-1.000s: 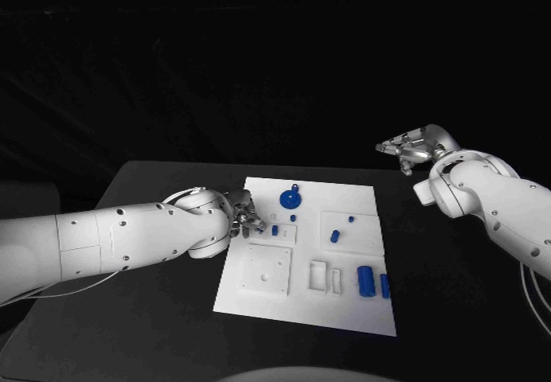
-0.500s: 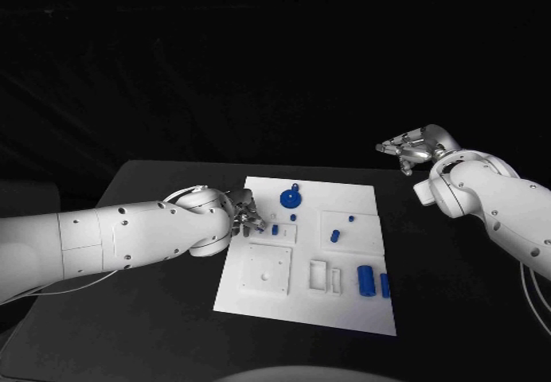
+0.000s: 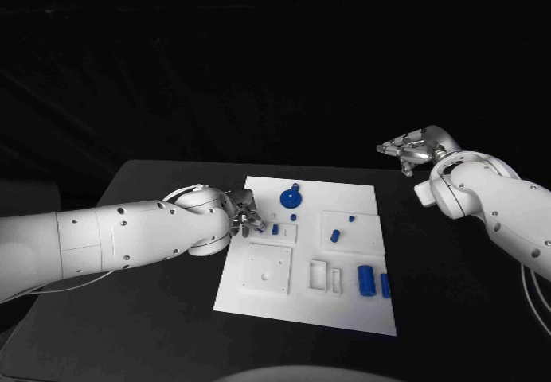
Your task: Assemble the parts on the task board
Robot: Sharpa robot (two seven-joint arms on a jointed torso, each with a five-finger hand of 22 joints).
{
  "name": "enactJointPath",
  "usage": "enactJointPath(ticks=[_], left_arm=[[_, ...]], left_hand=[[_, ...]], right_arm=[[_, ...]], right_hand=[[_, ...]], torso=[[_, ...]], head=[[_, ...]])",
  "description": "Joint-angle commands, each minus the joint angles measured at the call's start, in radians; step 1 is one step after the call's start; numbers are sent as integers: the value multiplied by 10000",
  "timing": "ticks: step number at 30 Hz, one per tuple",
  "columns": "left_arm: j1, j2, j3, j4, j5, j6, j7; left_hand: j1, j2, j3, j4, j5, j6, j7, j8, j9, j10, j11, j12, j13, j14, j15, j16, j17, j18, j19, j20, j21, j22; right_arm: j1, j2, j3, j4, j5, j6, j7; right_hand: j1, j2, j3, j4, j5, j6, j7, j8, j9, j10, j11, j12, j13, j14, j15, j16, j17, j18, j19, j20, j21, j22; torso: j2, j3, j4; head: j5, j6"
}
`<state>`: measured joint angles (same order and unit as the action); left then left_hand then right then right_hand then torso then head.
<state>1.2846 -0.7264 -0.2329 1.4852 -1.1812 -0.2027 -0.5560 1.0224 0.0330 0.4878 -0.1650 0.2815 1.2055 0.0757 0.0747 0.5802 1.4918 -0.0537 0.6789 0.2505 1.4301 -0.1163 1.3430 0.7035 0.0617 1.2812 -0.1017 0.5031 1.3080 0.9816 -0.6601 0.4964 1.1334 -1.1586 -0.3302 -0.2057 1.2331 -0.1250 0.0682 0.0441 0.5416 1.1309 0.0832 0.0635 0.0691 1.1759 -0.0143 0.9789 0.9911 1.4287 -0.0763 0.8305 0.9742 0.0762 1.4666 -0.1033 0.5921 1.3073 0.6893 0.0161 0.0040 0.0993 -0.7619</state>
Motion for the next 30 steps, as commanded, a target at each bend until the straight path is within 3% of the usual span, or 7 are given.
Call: enactJointPath(ticks=[1, 30], left_arm=[[-115, -30, -99, -19, -90, 684, -275], [-115, 20, -99, 10, -73, 1466, -355]], left_hand=[[43, 101, 72, -149, 60, 1787, -1070, -40, -17, 234, -302, 29, 16, 0, -49, 37, -2, 96, -4, 31, 45, 174], [85, 101, -50, -147, -139, 1786, -1063, -48, -100, 235, -285, -10, 60, -10, -41, -9, -42, 109, -49, 59, 12, 168]], right_arm=[[-9, -4, -1, 7, -20, 132, 57], [-23, 6, -1, -8, -17, 149, 75]], right_hand=[[-92, -22, 40, 31, 47, -25, -25, -9, -12, -31, -2, -14, 14, -18, -23, -33, 8, 181, 386, 62, 8, 688], [-107, -16, 40, 47, 57, -21, -26, -8, -12, -28, -2, -11, 19, -22, -23, -45, 1, 180, 384, 62, 9, 688]], torso=[[1, -1, 2], [3, 7, -7]], head=[[5, -9], [4, -48]])
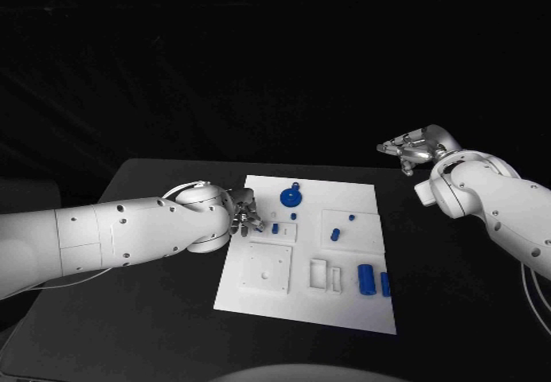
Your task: Assemble the parts on the task board
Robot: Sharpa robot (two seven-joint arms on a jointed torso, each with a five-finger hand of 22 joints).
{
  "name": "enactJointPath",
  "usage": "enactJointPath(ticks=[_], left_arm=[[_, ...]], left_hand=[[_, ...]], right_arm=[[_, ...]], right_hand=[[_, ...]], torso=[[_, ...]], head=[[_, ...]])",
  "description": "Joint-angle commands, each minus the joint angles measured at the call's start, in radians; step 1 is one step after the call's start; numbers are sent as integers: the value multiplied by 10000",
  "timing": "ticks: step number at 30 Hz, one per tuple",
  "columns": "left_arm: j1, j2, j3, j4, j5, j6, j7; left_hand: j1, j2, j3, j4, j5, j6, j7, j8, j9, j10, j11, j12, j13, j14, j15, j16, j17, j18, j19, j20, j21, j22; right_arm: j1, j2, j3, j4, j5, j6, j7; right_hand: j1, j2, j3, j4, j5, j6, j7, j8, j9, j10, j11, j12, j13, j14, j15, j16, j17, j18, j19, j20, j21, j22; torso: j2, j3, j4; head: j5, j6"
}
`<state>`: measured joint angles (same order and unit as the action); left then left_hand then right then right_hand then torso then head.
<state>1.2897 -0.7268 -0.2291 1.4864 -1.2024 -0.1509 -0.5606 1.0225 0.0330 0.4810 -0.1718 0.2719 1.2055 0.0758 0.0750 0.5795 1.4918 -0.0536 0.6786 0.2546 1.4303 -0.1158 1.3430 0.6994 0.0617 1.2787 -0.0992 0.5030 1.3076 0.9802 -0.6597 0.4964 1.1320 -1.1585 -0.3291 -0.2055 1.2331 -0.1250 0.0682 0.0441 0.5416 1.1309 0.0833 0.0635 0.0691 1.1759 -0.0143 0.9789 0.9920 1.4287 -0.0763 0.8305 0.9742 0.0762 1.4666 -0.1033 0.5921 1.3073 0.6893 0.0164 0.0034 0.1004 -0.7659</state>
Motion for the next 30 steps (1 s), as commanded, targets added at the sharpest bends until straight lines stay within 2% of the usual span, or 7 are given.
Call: enactJointPath(ticks=[1, 30], left_arm=[[-166, 26, -137, 1, 144, 979, -310], [-167, 160, -138, -72, 287, 1284, -295]], left_hand=[[153, 86, -40, -31, -48, 1799, -1063, -50, -144, 234, -284, -8, 57, -10, -47, -15, -1, 94, -23, 21, 1, 169], [72, 60, -173, 134, -183, 1835, -1067, -51, -246, 234, -262, -15, 127, -13, -45, -36, -25, 89, -27, 34, -25, 170]], right_arm=[[-9, 3, 0, 6, -17, 143, 74], [-24, 23, 0, 2, -12, 171, 93]], right_hand=[[-107, -16, 40, 47, 58, -21, -26, -8, -12, -28, -2, -11, 10, -22, -23, -45, 1, 180, 384, 62, 9, 688], [-133, 21, 61, 93, 71, -19, -28, -9, -12, -33, -3, -15, 8, -24, -23, -45, 1, 180, 384, 62, 7, 688]], torso=[[2, 6, 0], [0, 4, 2]], head=[[-5, -13], [-18, 3]])
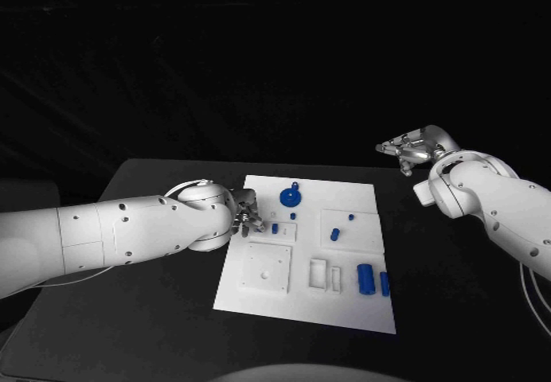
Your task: Assemble the parts on the task board
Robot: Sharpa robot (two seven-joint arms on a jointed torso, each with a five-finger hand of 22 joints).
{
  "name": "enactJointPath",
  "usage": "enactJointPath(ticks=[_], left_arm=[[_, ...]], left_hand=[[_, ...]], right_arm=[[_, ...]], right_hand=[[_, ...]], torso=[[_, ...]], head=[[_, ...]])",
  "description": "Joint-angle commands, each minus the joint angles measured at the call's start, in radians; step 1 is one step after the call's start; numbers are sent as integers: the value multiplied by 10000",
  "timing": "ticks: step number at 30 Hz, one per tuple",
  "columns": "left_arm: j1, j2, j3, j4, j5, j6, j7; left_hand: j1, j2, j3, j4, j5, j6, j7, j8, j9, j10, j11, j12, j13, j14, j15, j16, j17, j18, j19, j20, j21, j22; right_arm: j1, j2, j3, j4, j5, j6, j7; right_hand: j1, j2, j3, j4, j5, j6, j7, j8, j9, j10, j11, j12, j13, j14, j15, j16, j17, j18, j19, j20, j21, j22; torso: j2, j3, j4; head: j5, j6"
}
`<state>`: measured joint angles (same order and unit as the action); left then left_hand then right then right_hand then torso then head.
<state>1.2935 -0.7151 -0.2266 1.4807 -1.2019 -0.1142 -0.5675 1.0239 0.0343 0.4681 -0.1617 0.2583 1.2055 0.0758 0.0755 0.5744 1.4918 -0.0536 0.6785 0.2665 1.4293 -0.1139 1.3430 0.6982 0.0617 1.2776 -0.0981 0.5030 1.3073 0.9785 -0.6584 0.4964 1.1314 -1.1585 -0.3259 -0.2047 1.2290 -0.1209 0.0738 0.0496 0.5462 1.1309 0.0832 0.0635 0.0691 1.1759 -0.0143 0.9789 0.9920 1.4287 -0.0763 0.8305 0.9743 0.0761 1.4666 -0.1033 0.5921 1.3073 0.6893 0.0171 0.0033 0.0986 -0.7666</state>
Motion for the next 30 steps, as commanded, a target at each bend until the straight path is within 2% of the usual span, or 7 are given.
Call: enactJointPath(ticks=[1, 15, 24, 30], left_arm=[[-205, 46, -162, -26, 269, 915, -227], [-204, -8, -160, -170, 109, 828, -220], [-202, -59, -159, -221, 106, 957, -241], [-199, -112, -157, -228, 105, 1137, -256]], left_hand=[[84, 62, -46, 54, -55, 1833, -1068, -58, -211, 232, -260, -27, 16, -7, -65, -45, -31, 87, -15, 20, -31, 172], [82, 169, 137, -46, 119, 1876, -1067, -48, -242, 233, -261, -20, 63, 10, -61, 0, 41, 109, 1, 32, -16, 181], [53, 189, 188, -129, 182, 1887, -1065, -50, -236, 233, -262, -10, 79, 10, -57, 27, 81, 119, -5, 42, 0, 183], [91, 158, 234, -240, 354, 1917, -1070, -42, -222, 233, -265, 18, 99, 19, -53, 69, 172, 141, -20, 64, 22, 187]], right_arm=[[-8, 9, 0, 8, -12, 139, 85], [-9, 10, 0, -8, -4, 144, 87], [-10, 12, 0, -15, -2, 147, 79], [-10, 12, 0, -19, -2, 147, 77]], right_hand=[[-91, -20, 4, 37, 25, -19, -27, -9, -12, -33, -2, -15, 8, -24, -23, -45, 0, 180, 384, 62, 7, 688], [-123, -31, 36, 104, 70, -22, -29, -7, -11, -38, -2, -19, 5, -28, -23, -55, -7, 178, 383, 62, 13, 689], [-116, -39, 55, 120, 93, -26, -28, -9, -12, -42, -3, -21, 4, -26, -24, -47, -2, 179, 382, 62, 1, 687], [-116, -39, 55, 120, 93, -26, -28, -9, -12, -42, -3, -21, 4, -26, -24, -47, -2, 179, 382, 62, 1, 687]], torso=[[0, -3, 3], [1, -17, 4], [-1, -11, 8], [-3, -4, 4]], head=[[0, 9], [15, 37], [34, 12], [45, 4]])
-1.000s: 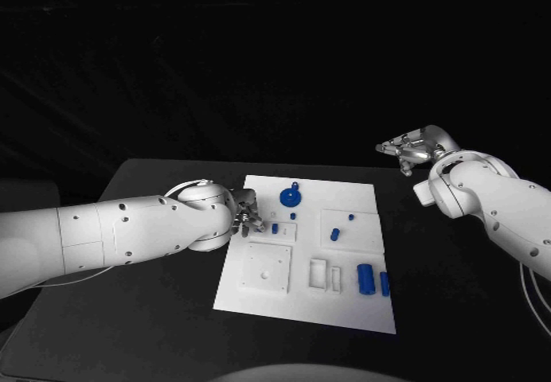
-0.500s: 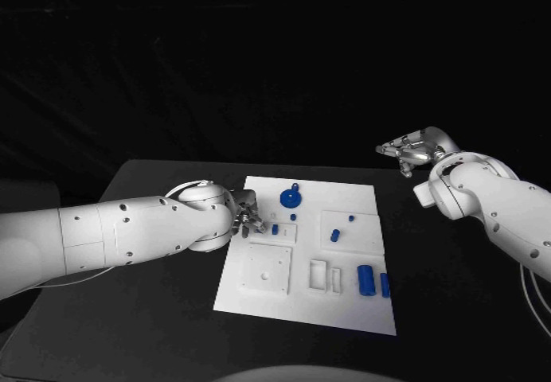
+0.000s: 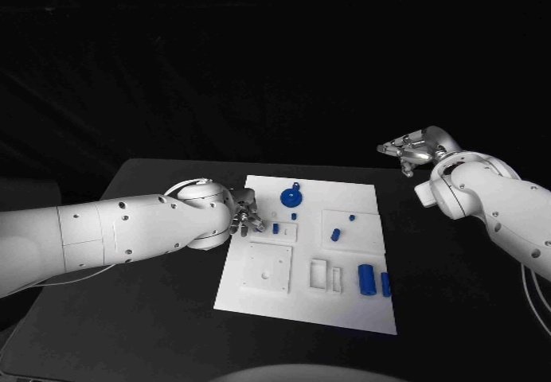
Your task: Assemble the parts on the task board
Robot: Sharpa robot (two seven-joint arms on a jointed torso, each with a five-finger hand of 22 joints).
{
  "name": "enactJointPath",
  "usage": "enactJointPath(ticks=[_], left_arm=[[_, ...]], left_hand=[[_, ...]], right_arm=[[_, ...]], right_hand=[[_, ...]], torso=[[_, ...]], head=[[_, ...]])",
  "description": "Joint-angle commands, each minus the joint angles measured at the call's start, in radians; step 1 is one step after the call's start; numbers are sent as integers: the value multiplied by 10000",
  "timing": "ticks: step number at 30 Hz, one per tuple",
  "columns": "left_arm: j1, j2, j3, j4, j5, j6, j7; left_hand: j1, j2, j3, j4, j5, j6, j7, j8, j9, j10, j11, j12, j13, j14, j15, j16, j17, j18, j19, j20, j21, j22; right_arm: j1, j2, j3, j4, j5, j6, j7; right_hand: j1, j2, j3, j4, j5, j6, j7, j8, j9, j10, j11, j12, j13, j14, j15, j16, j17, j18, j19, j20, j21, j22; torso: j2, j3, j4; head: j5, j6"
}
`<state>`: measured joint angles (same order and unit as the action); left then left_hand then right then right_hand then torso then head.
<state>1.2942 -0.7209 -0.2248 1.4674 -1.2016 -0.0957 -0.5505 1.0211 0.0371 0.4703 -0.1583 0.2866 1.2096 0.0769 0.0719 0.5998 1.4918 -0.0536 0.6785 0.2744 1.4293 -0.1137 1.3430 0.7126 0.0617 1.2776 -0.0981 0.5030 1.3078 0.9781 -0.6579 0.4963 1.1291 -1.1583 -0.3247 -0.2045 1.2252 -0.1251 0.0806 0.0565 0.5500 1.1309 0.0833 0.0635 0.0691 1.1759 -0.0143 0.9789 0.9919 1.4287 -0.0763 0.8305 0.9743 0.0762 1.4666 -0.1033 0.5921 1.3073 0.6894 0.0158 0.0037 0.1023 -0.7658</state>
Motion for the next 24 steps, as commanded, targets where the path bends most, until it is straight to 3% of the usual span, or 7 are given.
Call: enactJointPath(ticks=[1, 19, 24], left_arm=[[-204, -63, -176, -97, 102, 971, -427], [-196, -9, -174, -178, 127, 1175, -443], [-195, 92, -174, -258, 170, 1202, -446]], left_hand=[[119, 130, 212, -275, 71, 1876, -1080, -6, -476, 233, -265, 18, 20, 19, -55, 69, 28, 141, -20, 65, 22, 183], [102, 134, 233, -321, 108, 1889, -1082, -9, -465, 235, -265, 35, 37, 15, -49, 89, 77, 170, -33, 90, 46, 181], [37, 169, 98, -199, -180, 1918, -1095, 0, -446, 234, -260, 67, 67, 22, -42, 92, 114, 180, -42, 118, 51, 172]], right_arm=[[-6, 7, 0, 4, -4, 134, 75], [-7, 10, -1, 3, -5, 139, 73], [-7, 17, -1, 2, -5, 140, 77]], right_hand=[[-78, 3, -13, 52, 55, -26, -28, -9, -12, -42, -3, -21, 5, -26, -24, -47, -2, 178, 382, 62, 1, 687], [-78, 3, -13, 52, 55, -26, -28, -9, -12, -42, -3, -21, 5, -26, -24, -47, -2, 178, 382, 62, 1, 687], [-78, 3, -13, 52, 55, -26, -28, -9, -12, -42, -3, -21, 5, -26, -24, -47, -2, 178, 382, 62, 1, 687]], torso=[[-5, 9, -3], [1, 11, -2], [3, 11, -12]], head=[[12, -1], [-4, 0], [12, 25]])
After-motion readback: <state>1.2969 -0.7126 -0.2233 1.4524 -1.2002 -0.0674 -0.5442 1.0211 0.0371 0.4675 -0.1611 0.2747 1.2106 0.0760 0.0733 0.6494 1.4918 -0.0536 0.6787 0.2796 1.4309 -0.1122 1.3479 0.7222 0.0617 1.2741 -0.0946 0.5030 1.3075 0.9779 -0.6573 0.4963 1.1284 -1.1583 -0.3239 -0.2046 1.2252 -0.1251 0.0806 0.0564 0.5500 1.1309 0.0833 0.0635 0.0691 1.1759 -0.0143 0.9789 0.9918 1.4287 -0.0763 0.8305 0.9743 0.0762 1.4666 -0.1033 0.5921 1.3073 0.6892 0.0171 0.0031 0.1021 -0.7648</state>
